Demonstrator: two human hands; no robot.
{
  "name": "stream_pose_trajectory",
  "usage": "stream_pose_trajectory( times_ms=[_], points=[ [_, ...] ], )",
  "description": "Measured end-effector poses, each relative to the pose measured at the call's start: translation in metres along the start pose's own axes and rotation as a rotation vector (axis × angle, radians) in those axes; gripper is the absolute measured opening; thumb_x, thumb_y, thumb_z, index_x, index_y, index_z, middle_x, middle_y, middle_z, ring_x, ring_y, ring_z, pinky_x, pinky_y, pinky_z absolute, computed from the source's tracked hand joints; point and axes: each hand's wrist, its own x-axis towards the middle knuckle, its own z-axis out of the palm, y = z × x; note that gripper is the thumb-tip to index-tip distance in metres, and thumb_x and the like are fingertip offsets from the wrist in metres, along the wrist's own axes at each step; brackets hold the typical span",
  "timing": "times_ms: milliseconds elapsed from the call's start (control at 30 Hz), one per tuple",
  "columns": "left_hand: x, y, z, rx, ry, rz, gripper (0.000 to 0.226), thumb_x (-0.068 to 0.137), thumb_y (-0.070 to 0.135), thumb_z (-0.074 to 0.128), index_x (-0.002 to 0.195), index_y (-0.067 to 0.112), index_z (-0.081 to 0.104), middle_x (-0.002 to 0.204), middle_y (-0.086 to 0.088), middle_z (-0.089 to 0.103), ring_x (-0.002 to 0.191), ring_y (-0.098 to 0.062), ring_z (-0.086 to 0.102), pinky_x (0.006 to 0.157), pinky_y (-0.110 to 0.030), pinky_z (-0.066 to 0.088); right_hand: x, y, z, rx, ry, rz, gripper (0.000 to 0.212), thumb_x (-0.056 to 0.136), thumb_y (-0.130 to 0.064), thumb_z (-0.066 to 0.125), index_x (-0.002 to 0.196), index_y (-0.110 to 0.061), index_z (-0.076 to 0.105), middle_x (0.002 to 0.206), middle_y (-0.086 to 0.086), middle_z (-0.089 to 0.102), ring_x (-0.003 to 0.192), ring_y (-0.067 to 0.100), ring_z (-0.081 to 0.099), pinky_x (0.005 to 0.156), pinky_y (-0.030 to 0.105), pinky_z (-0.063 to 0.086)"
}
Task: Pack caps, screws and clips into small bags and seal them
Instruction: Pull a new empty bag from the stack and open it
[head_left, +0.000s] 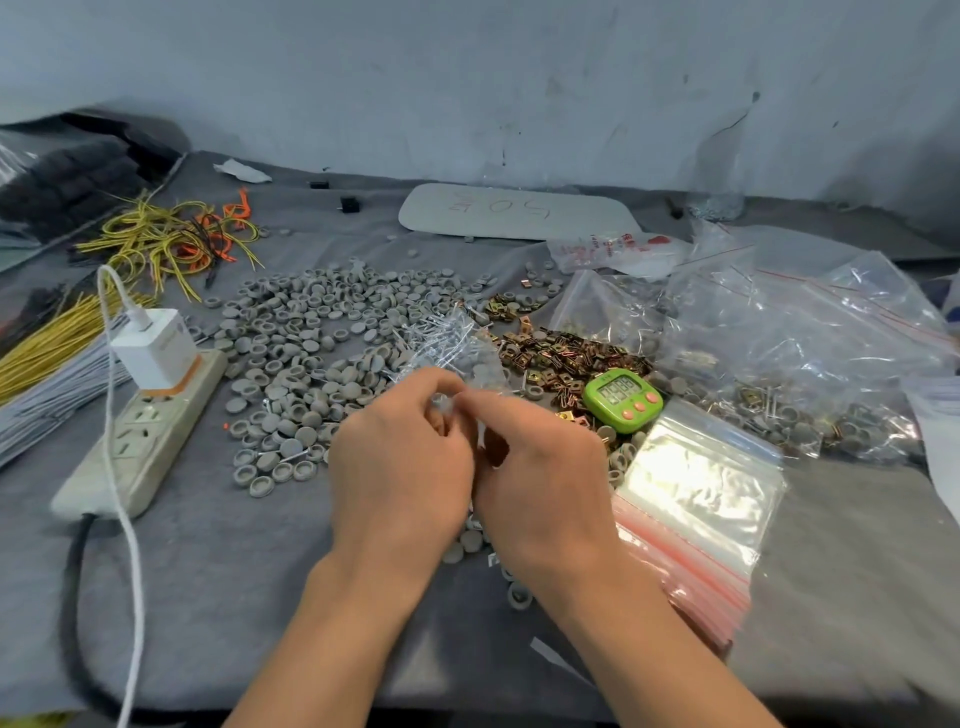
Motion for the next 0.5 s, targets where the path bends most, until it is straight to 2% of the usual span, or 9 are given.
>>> stream_pose_trajectory(
  times_ms=[100,167,200,267,333,367,433,500],
  points=[
    [-0.002,0.000,-0.001,-0.064,-0.030,0.115,0.025,0.084,0.018,0.075,0.099,0.038,0.077,0.059,0.023,0.055,0.063,-0.007,0.056,0.063,-0.024,0.047,0.007,0.009,0.000,0.067,-0.259,0.144,0.031,0.086,-0.012,0.063,0.105,-0.032,0.077,0.084,-0.009,0.075,0.076,0.011,0.066,0.070,0.032,0.053],
    [-0.006,0.001,-0.002,-0.113,-0.038,0.229,0.027,0.083,0.016,0.076,0.103,0.034,0.078,0.073,0.022,0.066,0.076,-0.001,0.060,0.071,-0.014,0.048,0.013,0.014,-0.002,0.125,-0.345,0.288,0.029,0.089,-0.010,0.062,0.101,-0.030,0.080,0.076,-0.011,0.073,0.068,0.001,0.063,0.065,0.020,0.049],
    [-0.009,0.002,-0.002,-0.121,-0.036,0.287,0.029,0.082,0.015,0.076,0.104,0.034,0.079,0.079,0.022,0.069,0.079,0.003,0.059,0.075,-0.010,0.047,0.016,0.016,-0.002,0.257,-0.342,0.401,0.028,0.090,-0.007,0.061,0.096,-0.025,0.082,0.073,-0.009,0.074,0.066,0.001,0.064,0.065,0.020,0.049],
    [-0.013,0.003,-0.001,-0.107,-0.039,0.358,0.036,0.079,0.014,0.077,0.108,0.035,0.077,0.079,0.020,0.067,0.076,0.006,0.050,0.075,-0.002,0.040,0.021,0.017,-0.002,0.721,-0.266,0.692,0.030,0.093,0.003,0.058,0.080,-0.012,0.081,0.069,0.002,0.073,0.057,0.010,0.064,0.058,0.024,0.052],
    [-0.016,0.005,0.000,-0.058,-0.059,0.374,0.050,0.075,0.011,0.081,0.118,0.036,0.074,0.073,0.015,0.060,0.072,0.004,0.044,0.071,-0.006,0.039,0.024,0.014,-0.003,1.191,-0.202,0.918,0.035,0.092,0.010,0.057,0.070,-0.007,0.077,0.061,0.008,0.060,0.045,0.009,0.052,0.045,0.019,0.045],
    [-0.017,0.006,0.001,-0.029,-0.066,0.373,0.057,0.072,0.011,0.082,0.122,0.037,0.071,0.071,0.016,0.056,0.069,0.001,0.045,0.069,-0.011,0.041,0.025,0.014,-0.003,1.320,-0.184,0.968,0.036,0.092,0.010,0.058,0.067,-0.008,0.077,0.061,0.008,0.058,0.046,0.009,0.051,0.045,0.019,0.045],
    [-0.017,0.009,0.002,0.026,-0.067,0.361,0.068,0.068,0.011,0.080,0.128,0.040,0.065,0.075,0.015,0.060,0.068,-0.006,0.053,0.069,-0.024,0.049,0.027,0.013,-0.006,1.456,-0.179,0.997,0.036,0.088,0.007,0.062,0.062,-0.012,0.078,0.063,0.007,0.064,0.051,0.012,0.059,0.050,0.023,0.051],
    [-0.017,0.012,0.002,0.067,-0.037,0.357,0.072,0.067,0.014,0.074,0.133,0.041,0.061,0.079,0.013,0.065,0.070,-0.011,0.059,0.070,-0.027,0.048,0.029,0.009,-0.008,1.597,-0.195,1.002,0.023,0.077,0.000,0.068,0.060,-0.012,0.078,0.063,0.007,0.067,0.053,0.013,0.065,0.052,0.025,0.055]
  ],
)
